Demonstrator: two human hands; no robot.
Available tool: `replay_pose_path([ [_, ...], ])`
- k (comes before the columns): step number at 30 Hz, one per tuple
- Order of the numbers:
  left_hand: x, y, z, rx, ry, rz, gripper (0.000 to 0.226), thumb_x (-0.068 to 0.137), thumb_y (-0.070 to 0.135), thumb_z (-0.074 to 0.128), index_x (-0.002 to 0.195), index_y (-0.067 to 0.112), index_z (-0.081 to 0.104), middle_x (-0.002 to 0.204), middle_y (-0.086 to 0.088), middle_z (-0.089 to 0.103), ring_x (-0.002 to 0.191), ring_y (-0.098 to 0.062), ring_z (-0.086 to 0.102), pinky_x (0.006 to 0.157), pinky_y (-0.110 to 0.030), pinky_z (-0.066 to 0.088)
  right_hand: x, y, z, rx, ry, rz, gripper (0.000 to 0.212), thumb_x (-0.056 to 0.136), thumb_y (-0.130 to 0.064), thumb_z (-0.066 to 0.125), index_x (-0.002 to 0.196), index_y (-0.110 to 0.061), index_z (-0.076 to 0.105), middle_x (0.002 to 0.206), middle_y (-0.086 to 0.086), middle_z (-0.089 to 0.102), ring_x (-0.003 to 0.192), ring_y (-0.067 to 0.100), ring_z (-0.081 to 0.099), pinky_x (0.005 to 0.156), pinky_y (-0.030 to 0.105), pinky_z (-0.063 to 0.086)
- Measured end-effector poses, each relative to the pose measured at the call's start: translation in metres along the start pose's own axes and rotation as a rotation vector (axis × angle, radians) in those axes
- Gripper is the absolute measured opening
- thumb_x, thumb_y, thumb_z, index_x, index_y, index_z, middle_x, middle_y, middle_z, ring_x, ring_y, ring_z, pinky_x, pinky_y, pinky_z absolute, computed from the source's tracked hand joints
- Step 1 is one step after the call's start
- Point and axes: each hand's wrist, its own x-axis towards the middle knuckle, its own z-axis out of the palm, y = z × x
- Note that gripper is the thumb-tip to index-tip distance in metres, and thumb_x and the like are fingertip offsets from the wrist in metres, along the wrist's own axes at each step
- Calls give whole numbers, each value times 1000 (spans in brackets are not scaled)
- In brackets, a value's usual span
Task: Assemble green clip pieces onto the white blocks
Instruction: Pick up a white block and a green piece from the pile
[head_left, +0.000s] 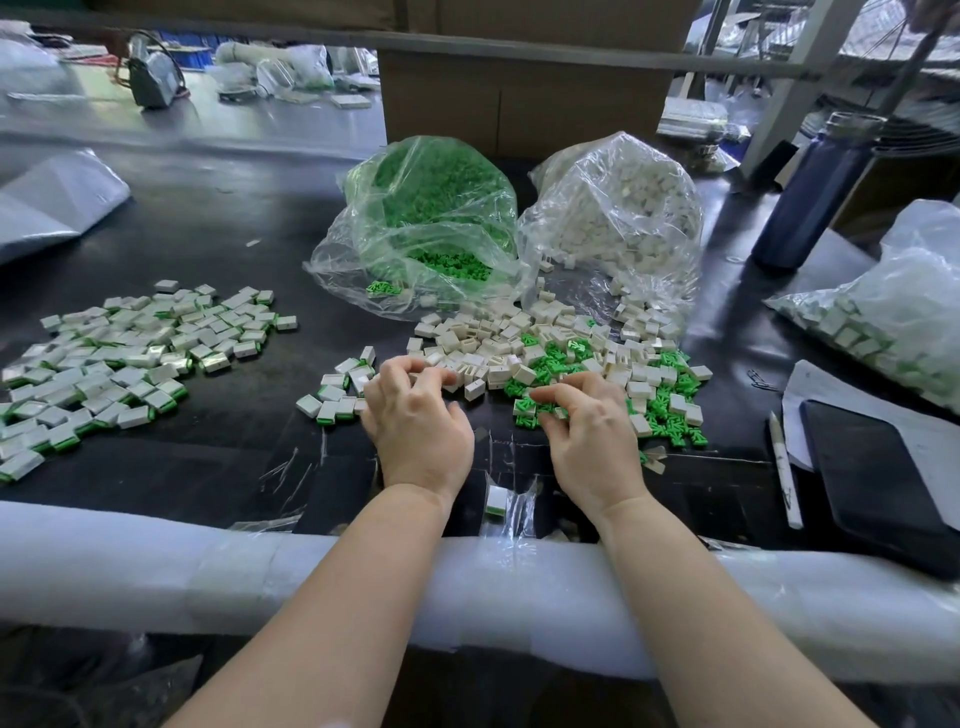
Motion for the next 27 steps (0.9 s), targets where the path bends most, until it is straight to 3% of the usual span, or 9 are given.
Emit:
replay_pose_path([
  [4, -3, 2, 3, -55, -66, 186, 17, 82, 0, 60, 94, 8, 69, 105, -7, 51, 108, -25, 43, 92, -15, 23, 1, -3, 3, -137, -74, -23, 32, 96, -24, 50, 126, -28, 58, 123, -1, 49, 116, 21, 36, 98, 32, 24],
  [7, -4, 4, 4, -99, -145, 270, 12, 82, 4, 64, 93, 7, 69, 95, 2, 45, 102, -21, 46, 86, -8, 23, 1, -4, 2, -167, -96, -21, 31, 95, -26, 51, 124, -30, 59, 124, -2, 49, 118, 21, 36, 100, 34, 24],
  [11, -4, 4, 6, -145, -243, 295, 18, 83, 9, 64, 100, 10, 67, 97, 4, 47, 103, -21, 48, 87, -13, 32, 0, -5, 1, -115, -86, -39, 22, 90, -26, 59, 110, -26, 68, 110, -2, 60, 109, 22, 46, 96, 35, 27],
  [15, -4, 3, 8, -90, -372, 354, 36, 88, 9, 56, 124, 18, 58, 121, 2, 53, 114, -18, 41, 98, -13, 24, 0, -5, -3, 67, 54, -2, 14, 88, -18, 63, 96, -13, 74, 95, 4, 66, 97, 24, 53, 88, 33, 37],
  [18, -4, 4, 11, 1, -432, 403, 42, 93, 15, 48, 133, 28, 49, 132, 9, 51, 119, -17, 38, 103, -24, 25, 0, -3, -5, 134, 82, 60, 14, 90, -13, 60, 96, -8, 72, 95, 6, 67, 97, 24, 55, 83, 27, 37],
  [20, -4, 3, 11, 26, -445, 411, 35, 95, 22, 48, 129, 27, 54, 129, 10, 55, 118, -17, 40, 103, -30, 29, 0, -3, -5, 157, 66, 77, 15, 90, -13, 59, 98, -8, 71, 97, 7, 68, 98, 23, 55, 84, 27, 38],
  [23, -4, 2, 11, -15, -431, 375, 30, 94, 27, 51, 123, 24, 59, 121, 6, 57, 115, -17, 42, 101, -31, 31, 0, -3, -5, 182, 69, 80, 17, 92, -12, 57, 102, -9, 70, 101, 6, 68, 101, 22, 56, 88, 29, 41],
  [27, -5, 2, 12, 72, -457, 434, 38, 96, 29, 44, 134, 35, 47, 126, 10, 48, 116, -16, 37, 97, -30, 29, 0, -3, -5, 193, 83, 83, 19, 93, -10, 55, 105, -9, 69, 103, 6, 68, 102, 23, 56, 88, 29, 41],
])
